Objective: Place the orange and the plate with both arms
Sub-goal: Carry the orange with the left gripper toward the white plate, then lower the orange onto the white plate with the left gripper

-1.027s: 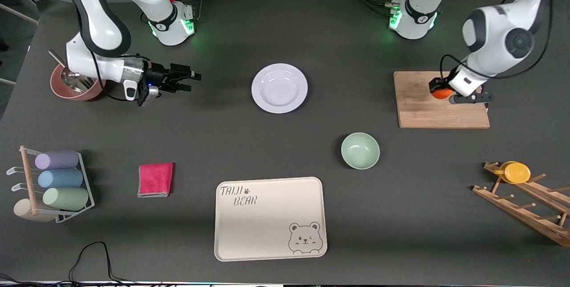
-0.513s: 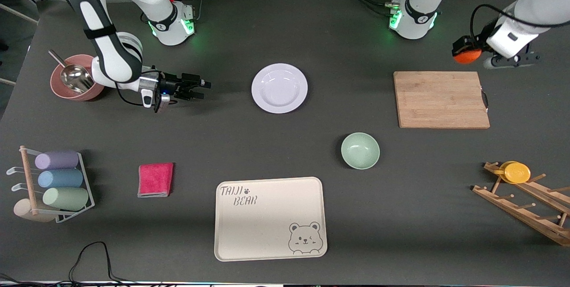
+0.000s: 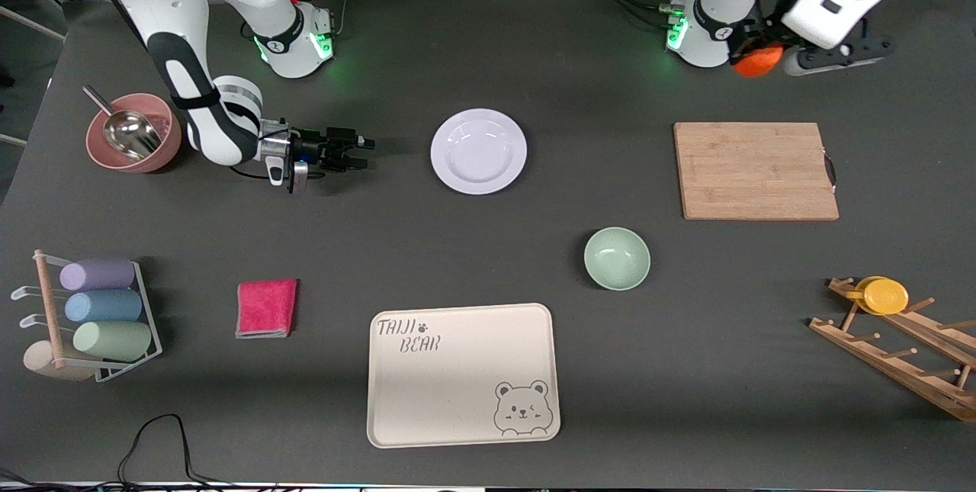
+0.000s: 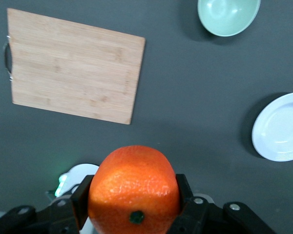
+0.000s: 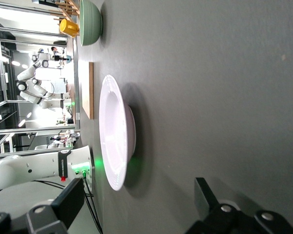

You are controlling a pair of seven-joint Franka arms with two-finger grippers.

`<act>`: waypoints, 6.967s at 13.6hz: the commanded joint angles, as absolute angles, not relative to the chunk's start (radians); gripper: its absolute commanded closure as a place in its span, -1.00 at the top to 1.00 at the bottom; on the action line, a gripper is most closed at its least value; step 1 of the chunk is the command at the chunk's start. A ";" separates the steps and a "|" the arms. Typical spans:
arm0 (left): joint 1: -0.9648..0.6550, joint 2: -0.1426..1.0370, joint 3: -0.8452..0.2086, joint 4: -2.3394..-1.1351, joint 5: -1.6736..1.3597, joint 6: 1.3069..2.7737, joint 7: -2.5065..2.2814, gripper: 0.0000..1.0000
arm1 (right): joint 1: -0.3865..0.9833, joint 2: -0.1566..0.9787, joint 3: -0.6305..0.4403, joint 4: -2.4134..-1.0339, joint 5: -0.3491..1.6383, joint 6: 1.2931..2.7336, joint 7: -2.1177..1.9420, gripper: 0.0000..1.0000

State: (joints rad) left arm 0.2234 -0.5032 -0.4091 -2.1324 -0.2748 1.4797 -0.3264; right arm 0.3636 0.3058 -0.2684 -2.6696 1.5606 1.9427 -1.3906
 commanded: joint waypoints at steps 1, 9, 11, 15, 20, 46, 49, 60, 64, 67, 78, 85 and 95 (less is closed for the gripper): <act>0.216 -0.488 -0.484 -2.079 -0.339 1.469 -0.457 -1.00 | 0.368 0.348 -0.275 -2.658 1.594 1.902 -1.443 1.00; 0.216 -0.463 -0.738 -2.060 -0.518 1.701 -0.733 -1.00 | 0.368 0.359 -0.275 -2.658 1.594 1.898 -1.434 0.28; 0.216 -0.440 -0.761 -2.065 -0.563 1.747 -0.736 -1.00 | 0.368 0.357 -0.275 -2.657 1.594 1.898 -1.436 0.08; 0.215 -0.433 -0.843 -2.094 -0.636 1.836 -0.738 -1.00 | 0.368 0.359 -0.275 -2.657 1.594 1.898 -1.437 0.08; 0.216 -0.420 -0.985 -2.106 -0.663 1.946 -0.779 -1.00 | 0.368 0.362 -0.275 -2.657 1.594 1.898 -1.442 -0.22; 0.716 -0.327 -1.559 -2.022 -0.572 2.056 -0.716 -1.00 | 0.367 0.425 -0.275 -2.648 1.615 1.898 -1.509 -0.21; 0.761 -0.337 -1.546 -1.919 -0.555 1.898 -0.741 -1.00 | 0.367 0.425 -0.275 -2.648 1.617 1.898 -1.509 -0.21; 0.660 -0.247 -1.332 -1.914 -0.433 1.802 -0.643 -1.00 | 0.367 0.425 -0.275 -2.648 1.615 1.898 -1.516 -0.21; 0.426 -0.138 -0.989 -1.890 -0.310 1.804 -0.626 -1.00 | 0.367 0.425 -0.275 -2.648 1.615 1.898 -1.517 -0.21; 0.307 -0.080 -0.821 -1.852 -0.252 1.809 -0.629 -1.00 | 0.367 0.423 -0.275 -2.648 1.615 1.898 -1.520 -0.21; -0.282 0.228 -0.466 -1.681 -0.002 1.848 -1.015 -1.00 | 0.365 0.425 -0.276 -2.648 1.615 1.879 -1.522 -0.21; -0.546 0.432 -0.462 -1.753 0.024 2.198 -1.221 -1.00 | 0.364 0.426 -0.276 -2.648 1.615 1.879 -1.528 -0.21; -0.621 0.637 -0.460 -1.810 0.268 2.394 -1.382 -1.00 | 0.364 0.434 -0.276 -2.648 1.615 1.878 -1.528 -0.21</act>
State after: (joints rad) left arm -0.6017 0.6390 -0.4721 -1.7852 0.2322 2.3550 -1.3321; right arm 0.3604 0.4076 -0.2702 -2.6530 1.5892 1.8982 -1.4943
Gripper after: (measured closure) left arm 0.286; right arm 0.604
